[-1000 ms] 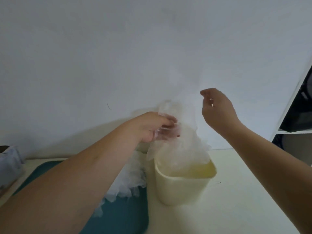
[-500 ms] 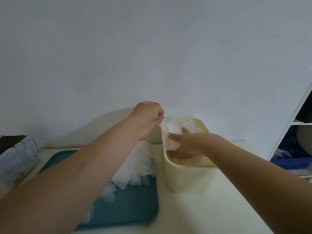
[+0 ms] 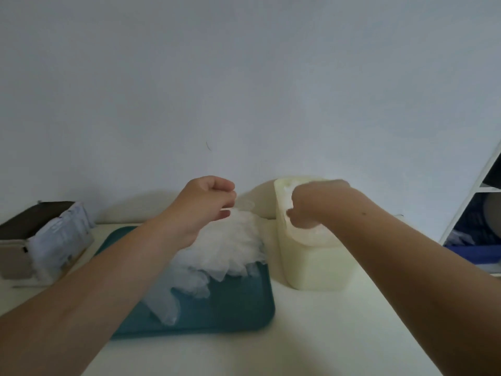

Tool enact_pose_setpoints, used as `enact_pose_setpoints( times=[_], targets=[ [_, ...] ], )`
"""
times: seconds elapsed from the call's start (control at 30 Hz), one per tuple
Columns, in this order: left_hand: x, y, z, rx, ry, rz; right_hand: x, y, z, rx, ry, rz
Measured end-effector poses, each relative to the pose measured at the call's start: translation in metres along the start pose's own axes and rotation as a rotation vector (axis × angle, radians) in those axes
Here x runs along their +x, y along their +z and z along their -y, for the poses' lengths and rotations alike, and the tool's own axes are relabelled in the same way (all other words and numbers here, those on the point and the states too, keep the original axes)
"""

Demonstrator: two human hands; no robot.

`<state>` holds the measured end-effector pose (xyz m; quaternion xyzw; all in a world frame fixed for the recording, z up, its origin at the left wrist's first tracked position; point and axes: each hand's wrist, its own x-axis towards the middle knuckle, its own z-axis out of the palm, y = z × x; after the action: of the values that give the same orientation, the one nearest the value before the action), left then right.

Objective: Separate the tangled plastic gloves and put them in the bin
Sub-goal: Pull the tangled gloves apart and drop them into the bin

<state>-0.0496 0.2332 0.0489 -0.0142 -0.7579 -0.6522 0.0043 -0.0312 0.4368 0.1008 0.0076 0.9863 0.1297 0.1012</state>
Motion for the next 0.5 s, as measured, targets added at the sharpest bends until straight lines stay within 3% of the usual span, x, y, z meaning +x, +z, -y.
enact_pose_setpoints(
  times=[0.07,0.17,0.3,0.4,0.5],
  targets=[
    [-0.006,-0.018,0.010,0.091,0.033,-0.023,-0.020,-0.017,0.015,0.009,-0.018,-0.169],
    [-0.015,-0.051,0.029,0.327,0.082,-0.062,-0.024,-0.019,0.061,0.199,-0.204,-0.327],
    [-0.019,-0.099,0.061,0.707,0.123,-0.103,-0.004,0.013,0.130,0.619,-0.455,-0.190],
    [-0.024,-0.130,0.084,0.957,0.045,-0.106,0.012,0.044,0.157,0.813,-0.446,-0.140],
    [-0.030,-0.152,0.106,1.097,-0.089,-0.067,0.029,0.065,0.176,0.850,-0.389,-0.111]
  ],
)
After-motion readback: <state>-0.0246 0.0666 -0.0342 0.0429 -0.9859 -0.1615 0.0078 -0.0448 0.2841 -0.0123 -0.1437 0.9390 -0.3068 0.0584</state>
